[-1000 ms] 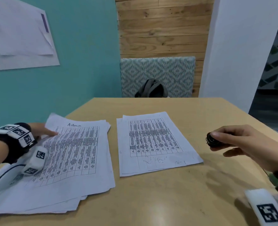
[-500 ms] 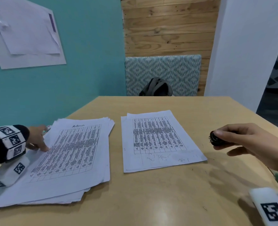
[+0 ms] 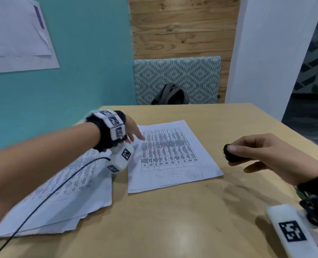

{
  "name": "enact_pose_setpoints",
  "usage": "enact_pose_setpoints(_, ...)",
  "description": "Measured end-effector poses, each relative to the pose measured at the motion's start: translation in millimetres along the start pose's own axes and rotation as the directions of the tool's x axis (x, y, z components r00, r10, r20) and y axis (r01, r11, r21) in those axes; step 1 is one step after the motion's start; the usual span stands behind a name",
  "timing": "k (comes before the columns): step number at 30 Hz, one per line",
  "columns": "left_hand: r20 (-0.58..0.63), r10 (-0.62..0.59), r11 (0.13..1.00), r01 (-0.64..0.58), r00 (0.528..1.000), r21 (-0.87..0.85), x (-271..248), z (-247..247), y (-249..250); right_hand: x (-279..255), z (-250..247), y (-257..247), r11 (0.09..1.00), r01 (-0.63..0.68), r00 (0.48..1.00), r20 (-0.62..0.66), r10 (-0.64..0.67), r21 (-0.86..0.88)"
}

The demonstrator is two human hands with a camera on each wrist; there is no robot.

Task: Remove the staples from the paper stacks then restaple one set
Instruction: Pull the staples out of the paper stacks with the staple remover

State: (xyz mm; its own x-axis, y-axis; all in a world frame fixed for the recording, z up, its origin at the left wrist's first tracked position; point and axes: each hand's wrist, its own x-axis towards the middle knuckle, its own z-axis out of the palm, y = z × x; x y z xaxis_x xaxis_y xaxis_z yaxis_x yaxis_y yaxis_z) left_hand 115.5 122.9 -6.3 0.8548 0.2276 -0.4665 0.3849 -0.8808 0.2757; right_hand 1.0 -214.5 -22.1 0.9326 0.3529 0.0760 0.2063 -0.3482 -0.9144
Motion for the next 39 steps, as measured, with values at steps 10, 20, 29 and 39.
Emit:
enact_pose_setpoints(10, -0.081, 0.005, 0.913, 0.028, 0.997, 0.406, 22, 38, 38, 5, -3, 7, 0.999, -0.01, 1.0, -0.015, 0.011, 0.037)
enact_pose_setpoints(20, -0.083, 0.085, 0.937, -0.052, 0.993, 0.346, 27, 44, 55, 7, -4, 11, 0.998, -0.047, 0.998, -0.035, 0.049, 0.039)
enact_pose_setpoints(29, 0.022, -0.009, 0.994, 0.006, 1.0, 0.11, 40, 34, 62, 9, -6, 15, 0.996, -0.079, 0.996, -0.045, 0.081, 0.043)
enact_pose_setpoints(39, -0.155, 0.192, 0.821, -0.245, 0.969, -0.516, 44, 33, 33, 15, -14, 22, 0.992, -0.075, 0.996, -0.048, 0.08, 0.106)
